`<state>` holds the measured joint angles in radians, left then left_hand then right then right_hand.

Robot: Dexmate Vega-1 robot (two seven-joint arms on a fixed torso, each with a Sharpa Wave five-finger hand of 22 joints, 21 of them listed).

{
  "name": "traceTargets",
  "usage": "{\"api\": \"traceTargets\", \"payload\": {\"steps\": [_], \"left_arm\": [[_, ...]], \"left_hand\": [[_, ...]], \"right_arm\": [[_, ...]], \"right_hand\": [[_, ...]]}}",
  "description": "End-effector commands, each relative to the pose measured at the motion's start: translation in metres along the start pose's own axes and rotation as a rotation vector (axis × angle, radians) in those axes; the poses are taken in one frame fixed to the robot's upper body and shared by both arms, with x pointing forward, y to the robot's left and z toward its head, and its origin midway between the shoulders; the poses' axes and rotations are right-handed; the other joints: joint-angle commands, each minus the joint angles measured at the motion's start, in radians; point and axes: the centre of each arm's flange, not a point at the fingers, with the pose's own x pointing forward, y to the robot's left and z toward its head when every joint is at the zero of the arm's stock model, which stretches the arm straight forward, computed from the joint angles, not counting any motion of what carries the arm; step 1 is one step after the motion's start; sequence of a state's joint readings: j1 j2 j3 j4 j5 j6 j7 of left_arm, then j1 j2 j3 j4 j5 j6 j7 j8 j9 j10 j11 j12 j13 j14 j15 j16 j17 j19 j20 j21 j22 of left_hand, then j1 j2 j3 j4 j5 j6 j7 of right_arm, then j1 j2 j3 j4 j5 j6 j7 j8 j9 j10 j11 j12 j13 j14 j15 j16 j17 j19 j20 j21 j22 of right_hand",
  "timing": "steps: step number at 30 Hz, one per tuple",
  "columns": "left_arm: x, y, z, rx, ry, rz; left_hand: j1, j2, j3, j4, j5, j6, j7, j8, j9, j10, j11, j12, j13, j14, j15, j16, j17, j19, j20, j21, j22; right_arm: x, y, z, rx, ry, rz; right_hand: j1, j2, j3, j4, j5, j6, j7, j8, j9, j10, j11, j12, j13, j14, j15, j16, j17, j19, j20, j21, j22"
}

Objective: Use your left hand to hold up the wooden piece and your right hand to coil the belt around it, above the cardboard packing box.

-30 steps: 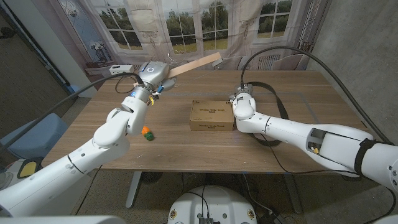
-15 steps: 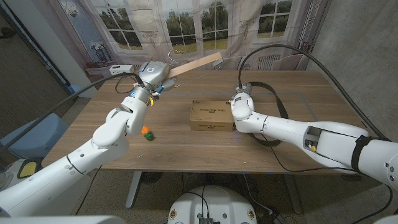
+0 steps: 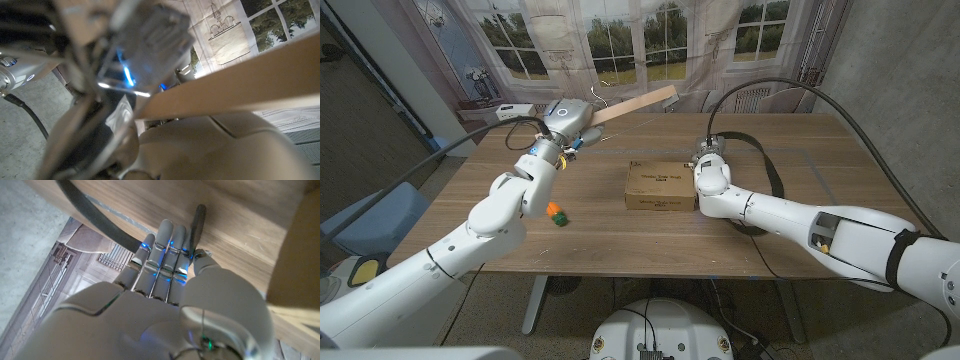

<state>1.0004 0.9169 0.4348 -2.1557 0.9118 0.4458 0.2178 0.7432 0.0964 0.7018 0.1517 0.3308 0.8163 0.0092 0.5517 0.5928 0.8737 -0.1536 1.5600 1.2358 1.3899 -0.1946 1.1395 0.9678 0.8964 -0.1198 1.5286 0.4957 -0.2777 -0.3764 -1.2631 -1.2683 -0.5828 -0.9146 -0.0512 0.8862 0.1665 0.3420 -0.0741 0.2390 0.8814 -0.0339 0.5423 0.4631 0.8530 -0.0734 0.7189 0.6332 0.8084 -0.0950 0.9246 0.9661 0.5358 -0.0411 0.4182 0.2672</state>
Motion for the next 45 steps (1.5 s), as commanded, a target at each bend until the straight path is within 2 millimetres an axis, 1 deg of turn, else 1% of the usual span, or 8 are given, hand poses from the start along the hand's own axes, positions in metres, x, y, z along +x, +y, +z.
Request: {"api": "traceTargets", "payload": {"steps": [1, 6, 13, 24, 27, 30, 37, 45], "left_arm": [[0.007, -0.005, 0.002, -0.004, -0.030, -0.029], [0.011, -0.006, 0.003, -0.003, -0.041, -0.034], [0.016, -0.009, 0.003, 0.005, -0.052, -0.050], [0.024, -0.013, 0.005, 0.012, -0.067, -0.074], [0.026, -0.014, 0.005, 0.011, -0.069, -0.079], [0.028, -0.015, 0.006, 0.007, -0.069, -0.082], [0.033, -0.016, 0.007, 0.004, -0.074, -0.100], [0.043, -0.020, 0.012, 0.030, -0.096, -0.150]], "left_hand": [[-0.012, 0.000, 0.010, 0.000, 0.005, 0.018, 0.023, 0.009, 0.000, -0.005, -0.010, 0.006, 0.003, 0.004, -0.002, 0.008, 0.005, -0.007, -0.070, 0.007, -0.003], [-0.014, 0.000, 0.012, 0.000, 0.005, 0.016, 0.025, 0.011, -0.001, -0.006, -0.010, 0.006, 0.003, 0.002, -0.002, 0.008, 0.004, -0.009, -0.069, 0.010, 0.000], [-0.017, -0.001, 0.015, 0.000, 0.005, 0.014, 0.023, 0.017, 0.001, -0.007, -0.010, 0.006, 0.003, 0.002, -0.001, 0.007, 0.001, -0.009, -0.069, 0.013, 0.001], [-0.022, -0.004, 0.019, -0.001, 0.006, 0.010, 0.022, 0.023, 0.001, -0.007, -0.007, 0.006, 0.003, 0.002, -0.001, 0.010, 0.001, -0.010, -0.068, 0.013, -0.005], [-0.022, -0.005, 0.020, -0.001, 0.006, 0.010, 0.023, 0.026, 0.002, -0.007, -0.009, 0.006, 0.003, 0.001, -0.001, 0.010, 0.001, -0.011, -0.068, 0.015, -0.001], [-0.024, -0.006, 0.021, -0.001, 0.007, 0.009, 0.022, 0.028, 0.002, -0.007, -0.005, 0.006, 0.003, 0.000, -0.001, 0.010, 0.001, -0.011, -0.067, 0.015, -0.002], [-0.027, -0.011, 0.024, -0.001, 0.010, 0.005, 0.023, 0.041, 0.015, -0.007, -0.009, 0.007, 0.004, 0.001, -0.001, 0.013, 0.001, -0.015, -0.066, 0.018, 0.003], [-0.031, -0.019, 0.026, -0.001, 0.016, 0.007, 0.020, 0.049, 0.017, -0.015, -0.007, 0.006, 0.004, -0.006, -0.001, 0.011, -0.002, -0.017, -0.064, 0.015, -0.001]], "right_arm": [[0.000, -0.008, -0.056, 0.610, 0.031, 0.008], [0.004, -0.009, -0.072, 0.793, 0.011, 0.044], [0.007, -0.012, -0.086, 0.963, -0.018, 0.059], [0.011, -0.029, -0.108, 1.083, -0.058, 0.014], [0.012, -0.038, -0.114, 1.097, -0.065, -0.009], [0.014, -0.050, -0.120, 1.108, -0.074, -0.032], [0.018, -0.080, -0.131, 1.133, -0.107, -0.080], [0.019, -0.113, -0.142, 1.147, -0.148, -0.132]], "right_hand": [[0.044, 0.028, 0.003, 0.013, 0.010, -0.017, 0.003, 0.029, 0.041, -0.024, -0.010, 0.026, 0.046, -0.006, -0.119, 0.017, 0.048, -0.010, 0.001, 0.015, 0.010], [0.051, 0.029, 0.007, 0.024, 0.014, -0.029, 0.008, 0.053, 0.074, -0.033, -0.008, 0.044, 0.082, -0.015, -0.120, 0.022, 0.086, -0.014, 0.003, 0.025, 0.016], [0.057, 0.030, 0.012, 0.037, 0.018, -0.042, 0.013, 0.079, 0.106, -0.044, -0.010, 0.060, 0.117, -0.023, -0.119, 0.024, 0.123, -0.019, 0.006, 0.036, 0.022], [0.064, 0.030, 0.018, 0.053, 0.021, -0.058, 0.014, 0.107, 0.141, -0.048, -0.011, 0.070, 0.138, -0.027, -0.120, 0.023, 0.161, -0.025, 0.008, 0.049, 0.028], [0.066, 0.029, 0.017, 0.055, 0.021, -0.063, 0.013, 0.110, 0.144, -0.048, -0.011, 0.070, 0.138, -0.027, -0.120, 0.022, 0.165, -0.028, 0.007, 0.052, 0.029], [0.068, 0.027, 0.015, 0.056, 0.021, -0.063, 0.013, 0.112, 0.143, -0.045, -0.011, 0.071, 0.138, -0.024, -0.120, 0.024, 0.167, -0.027, 0.008, 0.055, 0.030], [0.076, 0.027, 0.012, 0.058, 0.020, -0.066, 0.015, 0.119, 0.144, -0.044, -0.010, 0.072, 0.140, -0.023, -0.120, 0.025, 0.176, -0.030, 0.010, 0.064, 0.033], [0.083, 0.027, 0.008, 0.060, 0.019, -0.065, 0.015, 0.126, 0.142, -0.042, -0.010, 0.071, 0.139, -0.019, -0.120, 0.028, 0.183, -0.032, 0.010, 0.074, 0.037]]}}
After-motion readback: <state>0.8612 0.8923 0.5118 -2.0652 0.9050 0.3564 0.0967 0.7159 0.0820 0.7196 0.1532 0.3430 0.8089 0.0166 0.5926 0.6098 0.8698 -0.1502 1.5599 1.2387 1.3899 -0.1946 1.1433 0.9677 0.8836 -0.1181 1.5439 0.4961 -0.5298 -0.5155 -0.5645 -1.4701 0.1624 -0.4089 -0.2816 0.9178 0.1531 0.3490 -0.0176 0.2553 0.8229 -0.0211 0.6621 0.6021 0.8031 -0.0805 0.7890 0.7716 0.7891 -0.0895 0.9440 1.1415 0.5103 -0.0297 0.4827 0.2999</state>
